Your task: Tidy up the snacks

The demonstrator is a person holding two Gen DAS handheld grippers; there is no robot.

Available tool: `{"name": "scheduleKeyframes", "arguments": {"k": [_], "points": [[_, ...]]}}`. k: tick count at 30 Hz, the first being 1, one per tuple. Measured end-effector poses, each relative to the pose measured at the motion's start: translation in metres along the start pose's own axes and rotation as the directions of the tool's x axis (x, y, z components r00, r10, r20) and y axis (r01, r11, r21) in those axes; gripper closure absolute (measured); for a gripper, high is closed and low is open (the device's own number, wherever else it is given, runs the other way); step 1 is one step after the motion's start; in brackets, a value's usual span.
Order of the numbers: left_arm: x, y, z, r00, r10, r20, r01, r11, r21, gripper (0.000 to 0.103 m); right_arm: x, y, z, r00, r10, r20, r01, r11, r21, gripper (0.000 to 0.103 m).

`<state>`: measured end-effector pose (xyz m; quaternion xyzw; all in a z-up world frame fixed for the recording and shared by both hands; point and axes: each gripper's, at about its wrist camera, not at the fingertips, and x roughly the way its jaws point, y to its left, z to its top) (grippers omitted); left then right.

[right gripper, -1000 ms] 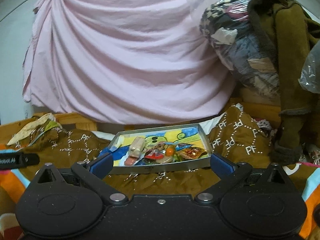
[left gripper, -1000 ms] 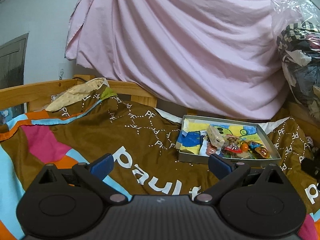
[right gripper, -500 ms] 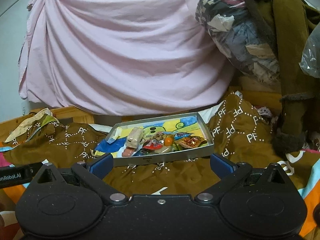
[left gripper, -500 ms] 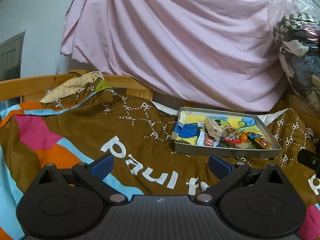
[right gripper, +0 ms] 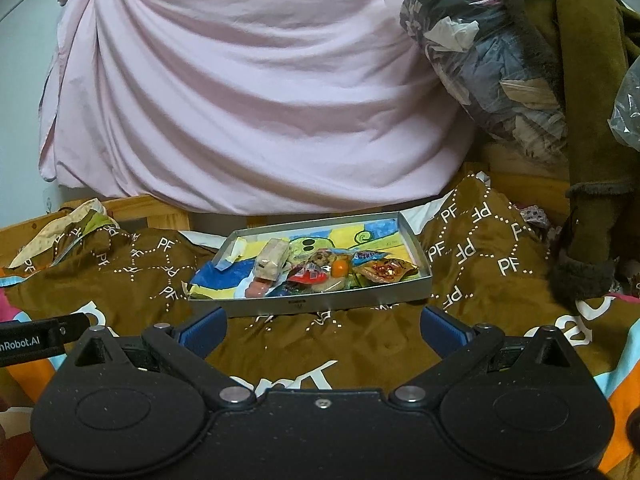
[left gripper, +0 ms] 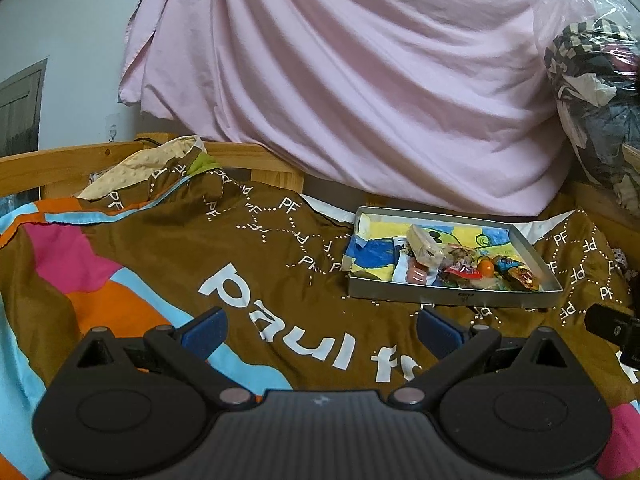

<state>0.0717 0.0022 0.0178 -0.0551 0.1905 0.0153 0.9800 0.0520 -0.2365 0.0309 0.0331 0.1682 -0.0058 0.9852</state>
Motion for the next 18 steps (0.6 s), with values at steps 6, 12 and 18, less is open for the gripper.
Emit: {"name": "scheduleKeyframes", "arguments": {"k": [6, 12, 18], "points": [[-0.0007, -0.0002, -0.0001, 1.0, -0.001, 0.0, 0.001, 1.0, 0.0, 0.0, 0.0009, 0.0001, -0.0004, 1.0, 0.005, -0.006, -0.005, 1.0, -0.002, 0.001], [-0.0008, -0.0001, -0.0006, 1.0, 0.0, 0.002, 0.0, 1.0, 0.0, 0.0, 0.0019, 0.0006, -0.0009, 1.0, 0.008, -0.011, -0.008, 1.0, -0.004, 0.001], [-0.0016, -0.0002, -0.0007, 1.0, 0.003, 0.001, -0.003, 1.0, 0.0, 0.0, 0.0024, 0.0002, -0.0008, 1.0, 0.009, -0.014, -0.009, 1.0, -0.007, 0.001]]}}
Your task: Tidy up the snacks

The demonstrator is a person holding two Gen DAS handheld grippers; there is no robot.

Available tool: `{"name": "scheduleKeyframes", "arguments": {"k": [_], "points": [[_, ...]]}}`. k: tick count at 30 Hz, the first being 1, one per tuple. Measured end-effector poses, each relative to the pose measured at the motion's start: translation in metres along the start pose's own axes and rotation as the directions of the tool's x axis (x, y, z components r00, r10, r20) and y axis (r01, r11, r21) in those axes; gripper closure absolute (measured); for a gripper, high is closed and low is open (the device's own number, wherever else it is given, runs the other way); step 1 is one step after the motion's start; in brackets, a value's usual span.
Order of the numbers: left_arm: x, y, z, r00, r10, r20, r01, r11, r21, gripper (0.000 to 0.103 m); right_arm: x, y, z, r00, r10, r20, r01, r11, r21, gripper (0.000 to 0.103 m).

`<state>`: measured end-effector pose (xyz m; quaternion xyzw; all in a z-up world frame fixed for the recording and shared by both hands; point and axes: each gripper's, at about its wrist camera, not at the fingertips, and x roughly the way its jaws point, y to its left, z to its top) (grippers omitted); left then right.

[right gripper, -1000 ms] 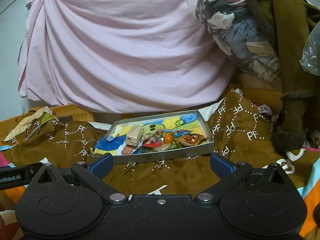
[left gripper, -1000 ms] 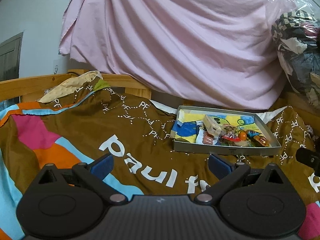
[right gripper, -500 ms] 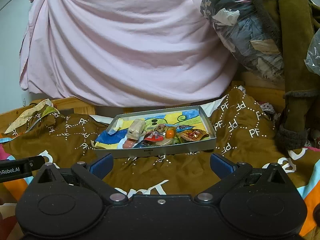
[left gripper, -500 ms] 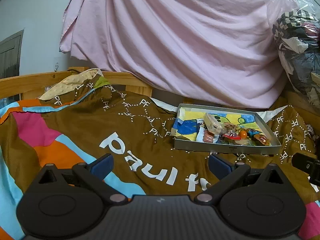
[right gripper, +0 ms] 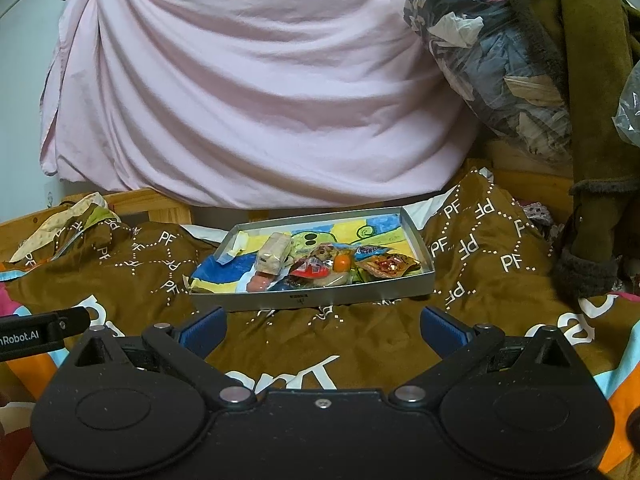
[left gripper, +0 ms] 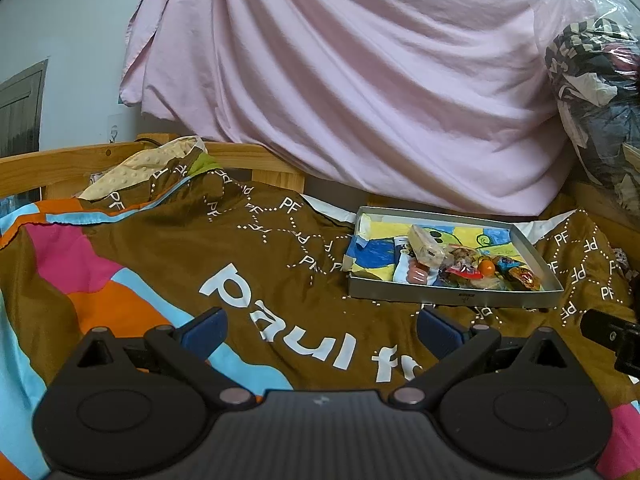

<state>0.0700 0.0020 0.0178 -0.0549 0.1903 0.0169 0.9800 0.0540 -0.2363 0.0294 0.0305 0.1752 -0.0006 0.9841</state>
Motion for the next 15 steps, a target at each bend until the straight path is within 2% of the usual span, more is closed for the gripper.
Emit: {"name": "scheduleKeyframes", "arguments": {"k": [15], "points": [[0.0003, -0.0005, -0.0009, 1.0, -0.003, -0.002, 0.003, 1.0, 0.009, 0.0, 0.0011, 0.0, -0.0001, 1.0, 0.003, -0.008, -0.003, 1.0, -0.006, 0.001]]}}
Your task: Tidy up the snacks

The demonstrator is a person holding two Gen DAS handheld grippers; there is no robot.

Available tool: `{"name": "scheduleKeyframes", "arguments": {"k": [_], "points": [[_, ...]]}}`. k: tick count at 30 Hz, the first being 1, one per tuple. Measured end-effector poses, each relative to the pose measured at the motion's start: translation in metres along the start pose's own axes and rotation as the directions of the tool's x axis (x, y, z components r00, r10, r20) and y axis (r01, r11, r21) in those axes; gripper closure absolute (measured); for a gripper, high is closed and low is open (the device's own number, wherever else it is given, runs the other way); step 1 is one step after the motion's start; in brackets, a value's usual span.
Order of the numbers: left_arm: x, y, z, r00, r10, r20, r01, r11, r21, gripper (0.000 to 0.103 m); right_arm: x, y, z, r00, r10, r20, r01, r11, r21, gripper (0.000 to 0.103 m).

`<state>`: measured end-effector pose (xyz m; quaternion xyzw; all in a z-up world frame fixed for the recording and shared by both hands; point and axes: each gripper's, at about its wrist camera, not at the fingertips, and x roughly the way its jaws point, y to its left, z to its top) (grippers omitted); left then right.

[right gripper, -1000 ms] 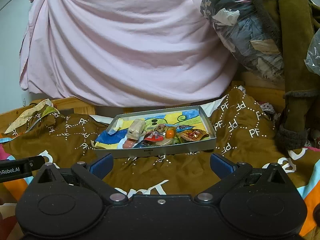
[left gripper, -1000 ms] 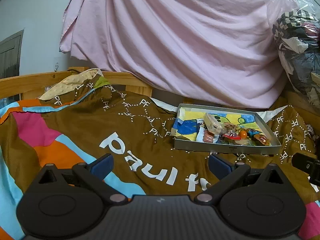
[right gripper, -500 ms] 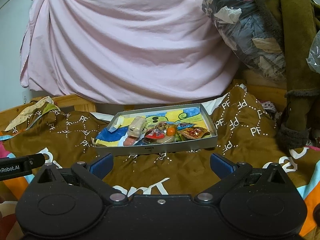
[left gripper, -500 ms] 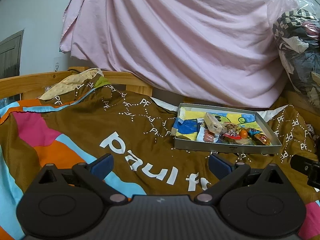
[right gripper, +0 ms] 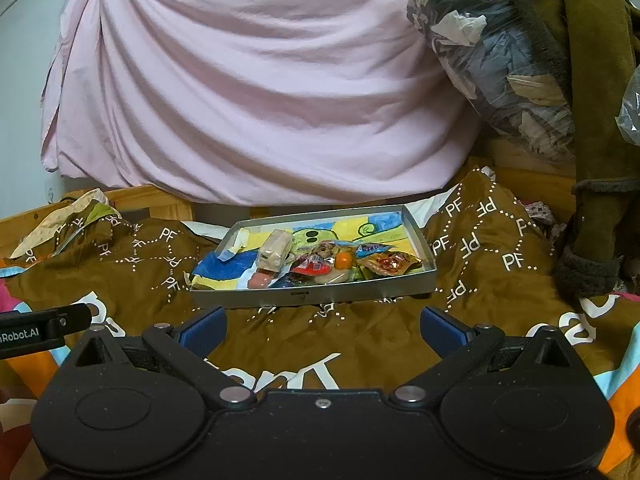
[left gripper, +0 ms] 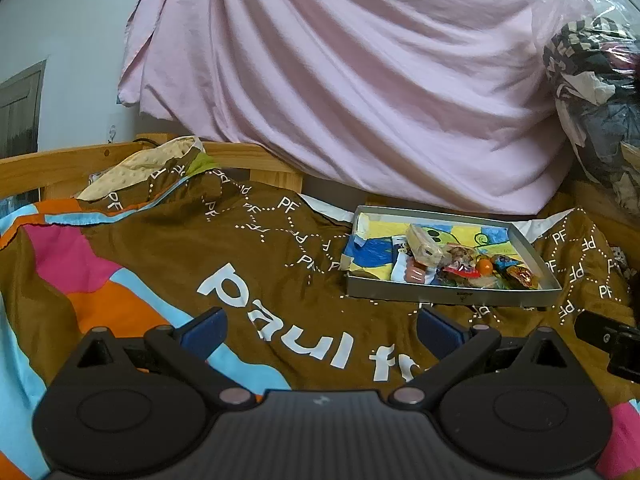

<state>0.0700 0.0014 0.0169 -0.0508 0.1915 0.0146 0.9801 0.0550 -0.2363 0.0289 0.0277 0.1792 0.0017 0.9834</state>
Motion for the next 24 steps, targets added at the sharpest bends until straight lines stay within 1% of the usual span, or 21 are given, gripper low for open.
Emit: {"name": "scheduleKeyframes", "arguments": {"k": [16, 24], "points": [[-0.0005, -0.0032, -0.0004, 0.999, 0.037, -0.001, -0.037, 0.999, 0.029, 0.0, 0.0016, 0.0002, -0.0006, 1.0, 0.003, -0.009, -0.003, 1.0, -0.006, 0.001], [0.0008, -0.0054, 0.0015, 0.997, 0.067, -0.04, -0.066, 0.998, 0.021, 0.0, 0.0026, -0.0011, -0.0009, 1.0, 0.004, -0.014, -0.004, 1.0, -0.006, 0.001]]}}
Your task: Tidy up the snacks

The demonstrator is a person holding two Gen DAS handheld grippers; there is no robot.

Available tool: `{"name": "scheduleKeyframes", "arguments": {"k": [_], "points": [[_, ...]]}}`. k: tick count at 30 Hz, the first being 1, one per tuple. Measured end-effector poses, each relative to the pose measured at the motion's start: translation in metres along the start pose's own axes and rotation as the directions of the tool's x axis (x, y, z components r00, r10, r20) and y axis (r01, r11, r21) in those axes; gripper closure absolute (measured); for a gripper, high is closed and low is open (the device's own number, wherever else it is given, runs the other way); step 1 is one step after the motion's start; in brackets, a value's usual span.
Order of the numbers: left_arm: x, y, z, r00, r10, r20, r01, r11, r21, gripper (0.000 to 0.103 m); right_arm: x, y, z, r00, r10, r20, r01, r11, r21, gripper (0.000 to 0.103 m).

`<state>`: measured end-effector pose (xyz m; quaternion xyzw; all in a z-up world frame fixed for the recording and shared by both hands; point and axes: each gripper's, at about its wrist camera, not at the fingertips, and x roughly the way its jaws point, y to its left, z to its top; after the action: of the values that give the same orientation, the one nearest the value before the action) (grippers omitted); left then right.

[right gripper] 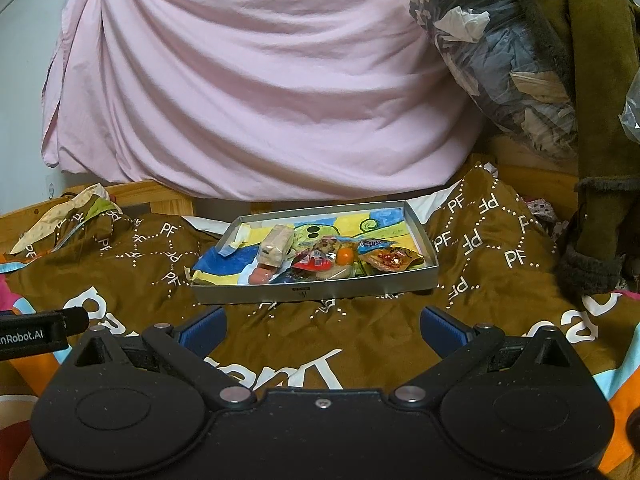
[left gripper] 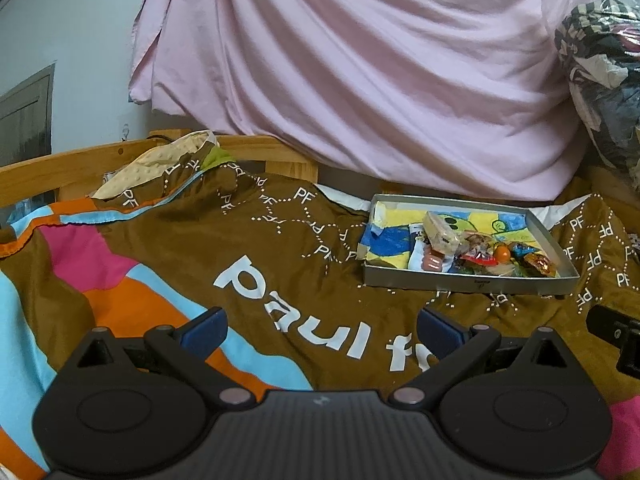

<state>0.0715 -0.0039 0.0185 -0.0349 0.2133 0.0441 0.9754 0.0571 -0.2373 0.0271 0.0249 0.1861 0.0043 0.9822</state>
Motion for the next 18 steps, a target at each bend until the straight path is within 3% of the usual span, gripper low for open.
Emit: {"name": "scheduleKeyframes", "arguments": {"k": [18], "points": [[-0.0017, -0.0003, -0.0002, 1.0, 0.004, 0.009, -0.004, 1.0, 0.01, 0.0, 0.0006, -0.001, -0.0001, 1.0, 0.001, 0.0, -0.001, 1.0, 0.0, 0.001]]}}
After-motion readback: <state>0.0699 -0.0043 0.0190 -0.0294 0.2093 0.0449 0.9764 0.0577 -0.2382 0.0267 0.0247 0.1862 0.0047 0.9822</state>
